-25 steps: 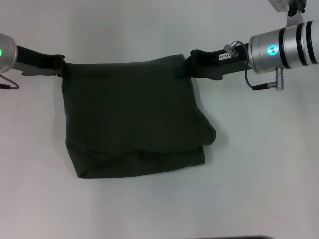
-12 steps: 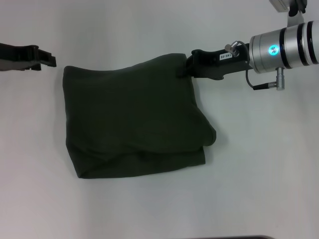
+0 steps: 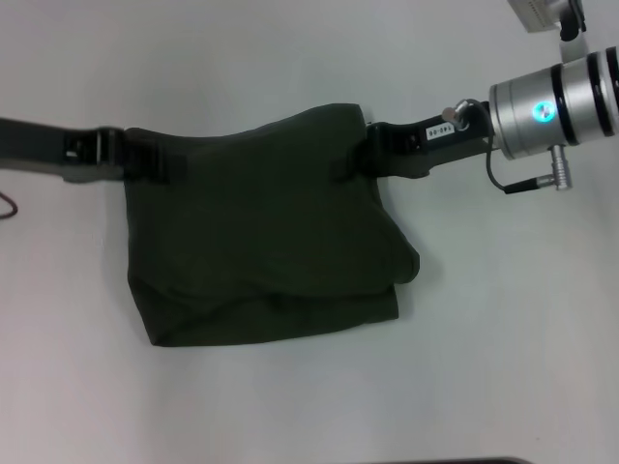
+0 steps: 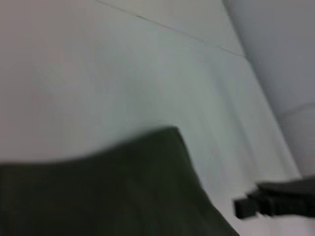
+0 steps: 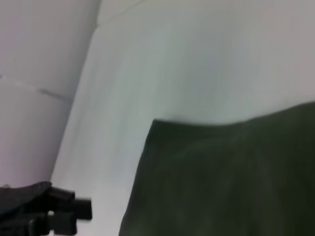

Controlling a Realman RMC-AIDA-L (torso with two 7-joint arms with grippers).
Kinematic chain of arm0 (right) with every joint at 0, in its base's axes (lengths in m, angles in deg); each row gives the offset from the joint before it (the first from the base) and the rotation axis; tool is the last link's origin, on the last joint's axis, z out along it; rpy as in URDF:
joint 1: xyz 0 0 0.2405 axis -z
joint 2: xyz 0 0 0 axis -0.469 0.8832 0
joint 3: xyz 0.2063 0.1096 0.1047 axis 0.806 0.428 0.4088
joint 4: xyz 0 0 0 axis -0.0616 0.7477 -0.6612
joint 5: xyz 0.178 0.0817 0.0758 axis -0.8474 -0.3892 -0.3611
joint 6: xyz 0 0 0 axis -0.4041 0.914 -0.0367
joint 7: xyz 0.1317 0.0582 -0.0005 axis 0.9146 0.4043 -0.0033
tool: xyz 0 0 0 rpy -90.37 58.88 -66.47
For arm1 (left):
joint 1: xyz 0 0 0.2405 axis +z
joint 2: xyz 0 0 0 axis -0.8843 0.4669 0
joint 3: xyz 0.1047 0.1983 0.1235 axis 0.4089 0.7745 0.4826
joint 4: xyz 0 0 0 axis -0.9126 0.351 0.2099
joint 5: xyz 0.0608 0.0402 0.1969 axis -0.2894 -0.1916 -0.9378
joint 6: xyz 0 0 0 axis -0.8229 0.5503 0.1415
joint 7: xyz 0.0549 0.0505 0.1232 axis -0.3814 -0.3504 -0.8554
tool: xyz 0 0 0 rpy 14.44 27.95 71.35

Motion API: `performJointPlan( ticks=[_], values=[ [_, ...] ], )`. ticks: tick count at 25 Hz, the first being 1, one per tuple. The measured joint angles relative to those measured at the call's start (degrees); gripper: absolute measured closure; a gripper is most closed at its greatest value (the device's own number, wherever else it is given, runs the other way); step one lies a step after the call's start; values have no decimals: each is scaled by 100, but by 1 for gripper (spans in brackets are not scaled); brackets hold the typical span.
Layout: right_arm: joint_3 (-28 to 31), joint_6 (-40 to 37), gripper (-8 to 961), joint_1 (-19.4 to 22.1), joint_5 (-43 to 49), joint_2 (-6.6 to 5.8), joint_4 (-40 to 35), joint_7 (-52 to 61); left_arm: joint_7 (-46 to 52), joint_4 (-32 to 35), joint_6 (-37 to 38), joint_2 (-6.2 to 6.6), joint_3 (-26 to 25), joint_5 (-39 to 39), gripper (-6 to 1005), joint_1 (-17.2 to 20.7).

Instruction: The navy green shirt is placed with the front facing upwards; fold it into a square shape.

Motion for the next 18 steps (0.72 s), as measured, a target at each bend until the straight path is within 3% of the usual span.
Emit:
performJointPlan(
  ticks=[1, 4, 11, 18],
  values=[
    [7, -109, 950, 19, 0, -22, -22, -18, -10, 59, 157, 23, -7, 14, 570, -6],
    [40, -433, 950, 107, -10, -28, -162, -80, 19, 114, 354, 4, 44, -8, 712, 8],
    [-90, -705, 951, 112, 5, 123, -154, -238, 91, 466, 157, -49, 155, -363, 1002, 25],
    [-214, -616, 950, 50, 9, 203, 25, -261, 181, 490, -326, -264, 212, -510, 998, -100]
  ],
)
